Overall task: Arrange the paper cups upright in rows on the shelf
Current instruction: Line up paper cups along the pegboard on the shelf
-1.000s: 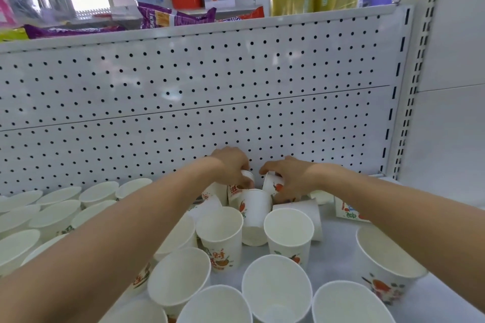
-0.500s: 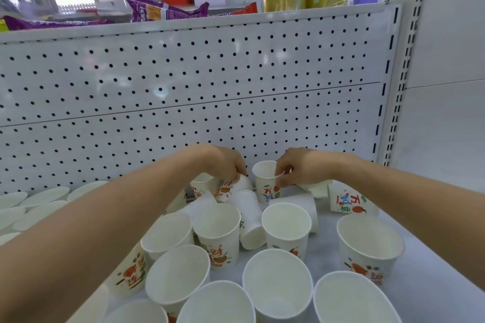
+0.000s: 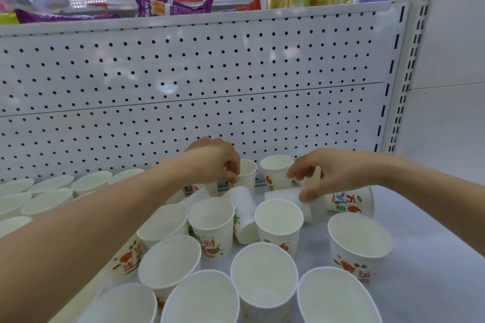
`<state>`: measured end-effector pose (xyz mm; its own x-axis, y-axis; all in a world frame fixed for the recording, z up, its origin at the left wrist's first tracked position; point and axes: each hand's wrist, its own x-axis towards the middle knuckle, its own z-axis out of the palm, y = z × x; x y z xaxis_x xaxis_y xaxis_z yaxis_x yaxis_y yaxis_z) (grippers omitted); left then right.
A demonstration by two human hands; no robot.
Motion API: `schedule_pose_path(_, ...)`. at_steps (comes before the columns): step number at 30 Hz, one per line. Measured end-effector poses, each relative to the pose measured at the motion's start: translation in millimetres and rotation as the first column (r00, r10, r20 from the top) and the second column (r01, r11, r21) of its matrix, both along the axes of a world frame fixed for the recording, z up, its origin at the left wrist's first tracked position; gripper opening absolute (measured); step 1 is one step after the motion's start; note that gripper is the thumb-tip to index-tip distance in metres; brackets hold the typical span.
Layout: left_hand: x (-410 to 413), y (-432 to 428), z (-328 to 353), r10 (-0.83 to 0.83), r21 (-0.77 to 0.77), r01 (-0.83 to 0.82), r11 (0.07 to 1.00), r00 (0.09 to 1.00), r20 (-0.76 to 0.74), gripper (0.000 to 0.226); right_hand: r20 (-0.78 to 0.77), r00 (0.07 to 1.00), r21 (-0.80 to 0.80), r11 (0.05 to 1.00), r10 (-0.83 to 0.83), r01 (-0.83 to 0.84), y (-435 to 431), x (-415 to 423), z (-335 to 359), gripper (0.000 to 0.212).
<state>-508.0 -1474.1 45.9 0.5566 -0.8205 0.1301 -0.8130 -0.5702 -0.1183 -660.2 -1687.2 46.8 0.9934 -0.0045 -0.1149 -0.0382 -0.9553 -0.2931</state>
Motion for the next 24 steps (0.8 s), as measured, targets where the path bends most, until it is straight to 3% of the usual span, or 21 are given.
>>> schedule_pose_path(5,-10,8,11,-0.005,-0.162,-0.016,0.987,0.992,-0.130,0.009,-0.155,0.988,-0.105,0.994,0.026,-0.043,9,-4,-3,0.073)
schedule_pose_path(7,-15,19,19,0.012,-0.044,-0.023,0.999,0.972,-0.236,0.012,-0.173,0.985,-0.140,0.989,0.022,-0.047,8,0,-9,0.082)
schedule_pose_path(9,-19,33,23,0.082,0.132,-0.041,0.990,0.943,-0.324,0.029,-0.178,0.984,-0.188,0.981,0.020,-0.054,7,4,-16,0.085)
schedule_pose_path(12,-20,46,19,0.165,0.272,-0.075,0.959,0.930,-0.328,0.046,-0.182,0.983,-0.218,0.974,0.027,-0.067,8,8,-21,0.084)
schedule_pose_path(15,-22,48,14,0.233,0.374,-0.115,0.920,0.929,-0.289,0.046,-0.186,0.982,-0.204,0.976,0.038,-0.077,10,10,-19,0.086)
schedule_pose_path(20,-18,48,11,0.255,0.395,-0.155,0.906,0.943,-0.213,0.029,-0.062,0.990,-0.052,0.990,0.128,-0.132,22,21,3,0.052)
schedule_pose_path(22,-17,52,14,0.220,0.301,-0.146,0.942,0.948,-0.230,0.018,0.049,0.987,-0.010,0.988,0.156,-0.156,29,30,8,0.032)
schedule_pose_path(24,-17,58,17,0.153,0.175,-0.111,0.978,0.957,-0.245,0.014,0.115,0.978,0.000,0.984,0.176,-0.177,41,37,11,0.026)
